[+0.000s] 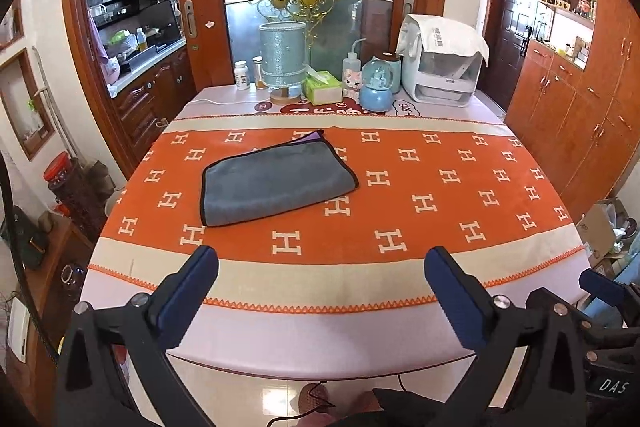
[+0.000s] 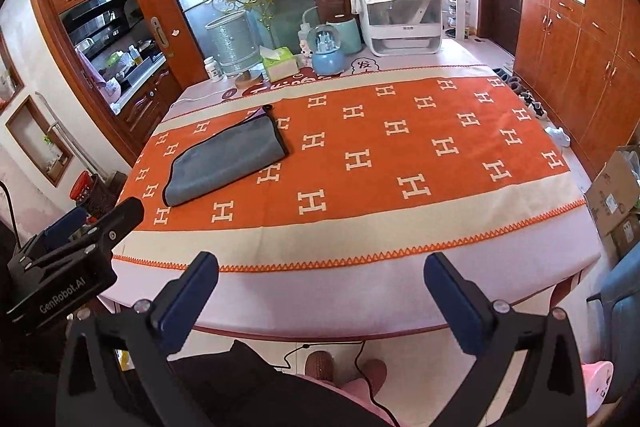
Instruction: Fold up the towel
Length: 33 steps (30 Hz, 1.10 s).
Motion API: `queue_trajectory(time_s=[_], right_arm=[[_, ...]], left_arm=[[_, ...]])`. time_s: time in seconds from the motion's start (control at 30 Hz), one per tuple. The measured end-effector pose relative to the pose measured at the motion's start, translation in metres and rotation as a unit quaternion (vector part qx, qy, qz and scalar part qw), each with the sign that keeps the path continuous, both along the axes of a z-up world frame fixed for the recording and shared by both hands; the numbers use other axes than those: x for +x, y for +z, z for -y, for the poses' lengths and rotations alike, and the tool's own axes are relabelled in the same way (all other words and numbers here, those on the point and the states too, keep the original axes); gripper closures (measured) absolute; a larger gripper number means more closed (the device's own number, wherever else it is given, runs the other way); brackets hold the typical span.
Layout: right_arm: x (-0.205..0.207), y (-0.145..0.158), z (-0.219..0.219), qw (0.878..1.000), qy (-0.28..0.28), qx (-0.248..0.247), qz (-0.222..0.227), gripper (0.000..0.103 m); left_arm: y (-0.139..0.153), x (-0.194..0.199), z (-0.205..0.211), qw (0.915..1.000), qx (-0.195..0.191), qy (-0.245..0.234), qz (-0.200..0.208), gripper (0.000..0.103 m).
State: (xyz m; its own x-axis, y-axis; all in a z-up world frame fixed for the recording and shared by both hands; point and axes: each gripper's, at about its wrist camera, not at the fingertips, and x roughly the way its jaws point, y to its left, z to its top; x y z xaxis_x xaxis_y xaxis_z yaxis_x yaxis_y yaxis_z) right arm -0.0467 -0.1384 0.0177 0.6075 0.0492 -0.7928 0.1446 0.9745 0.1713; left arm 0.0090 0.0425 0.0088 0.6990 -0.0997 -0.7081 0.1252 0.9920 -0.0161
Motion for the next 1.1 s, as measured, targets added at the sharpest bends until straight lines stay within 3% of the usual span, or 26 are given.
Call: queue_trajectory(time_s=[1.1], right_arm=[[-0.006, -0.001, -0.011, 1.000, 0.000, -0.011, -0.003, 0.000]], left_arm=[[0.004, -0.010, -0.002, 0.9998, 0.004, 0.001, 0.019, 0.001]])
